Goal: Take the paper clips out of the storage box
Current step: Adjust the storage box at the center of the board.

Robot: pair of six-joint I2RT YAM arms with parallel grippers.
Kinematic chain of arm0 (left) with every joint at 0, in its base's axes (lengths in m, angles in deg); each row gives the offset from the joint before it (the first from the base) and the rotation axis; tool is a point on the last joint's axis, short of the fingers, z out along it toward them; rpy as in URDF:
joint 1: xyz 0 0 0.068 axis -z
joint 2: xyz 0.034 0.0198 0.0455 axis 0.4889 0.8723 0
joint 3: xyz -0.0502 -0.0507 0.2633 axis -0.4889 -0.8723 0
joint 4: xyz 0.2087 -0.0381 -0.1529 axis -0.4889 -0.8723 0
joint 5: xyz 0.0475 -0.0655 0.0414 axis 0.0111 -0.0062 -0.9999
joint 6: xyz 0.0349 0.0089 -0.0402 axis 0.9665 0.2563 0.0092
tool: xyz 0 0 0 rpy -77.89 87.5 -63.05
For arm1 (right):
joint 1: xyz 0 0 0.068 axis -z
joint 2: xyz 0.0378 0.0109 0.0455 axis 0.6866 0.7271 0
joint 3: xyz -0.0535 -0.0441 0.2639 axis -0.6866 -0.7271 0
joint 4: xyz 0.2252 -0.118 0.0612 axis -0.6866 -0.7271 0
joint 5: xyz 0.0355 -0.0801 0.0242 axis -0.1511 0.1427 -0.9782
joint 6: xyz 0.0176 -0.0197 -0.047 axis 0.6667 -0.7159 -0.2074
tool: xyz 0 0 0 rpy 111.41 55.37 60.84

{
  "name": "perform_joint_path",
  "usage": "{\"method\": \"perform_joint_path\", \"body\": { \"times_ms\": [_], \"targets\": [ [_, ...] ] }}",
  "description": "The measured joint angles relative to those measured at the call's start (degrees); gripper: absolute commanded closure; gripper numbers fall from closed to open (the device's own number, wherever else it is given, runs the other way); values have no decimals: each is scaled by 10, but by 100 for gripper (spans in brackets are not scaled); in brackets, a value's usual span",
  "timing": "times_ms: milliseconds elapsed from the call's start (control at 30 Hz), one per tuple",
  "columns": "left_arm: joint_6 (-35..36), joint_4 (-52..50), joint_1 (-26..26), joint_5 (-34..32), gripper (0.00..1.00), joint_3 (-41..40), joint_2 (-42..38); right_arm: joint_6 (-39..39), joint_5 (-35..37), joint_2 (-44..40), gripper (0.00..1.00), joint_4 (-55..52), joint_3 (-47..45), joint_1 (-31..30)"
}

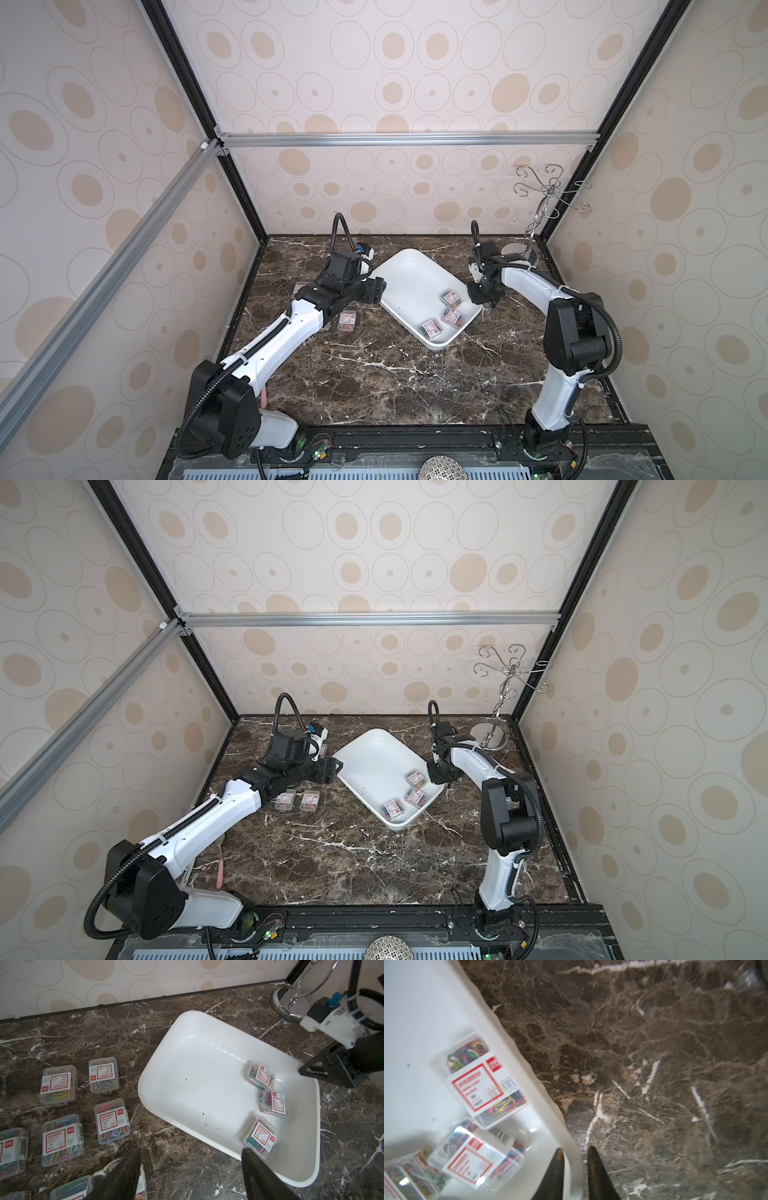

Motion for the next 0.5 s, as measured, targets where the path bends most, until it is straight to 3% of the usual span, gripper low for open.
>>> {"method": "perform_joint_path", "body": {
  "times_ms": [233, 333, 500],
  "targets": [
    [0, 0, 1, 0, 24, -10, 0, 86, 11, -3, 66, -5, 25, 6],
    [0, 0, 1, 0, 24, -10, 0, 136, 10, -38, 57, 11, -29, 6],
    [0, 0, 2, 0, 24, -10, -1, 197, -6, -132, 56, 26, -136, 6]
  ]
}}
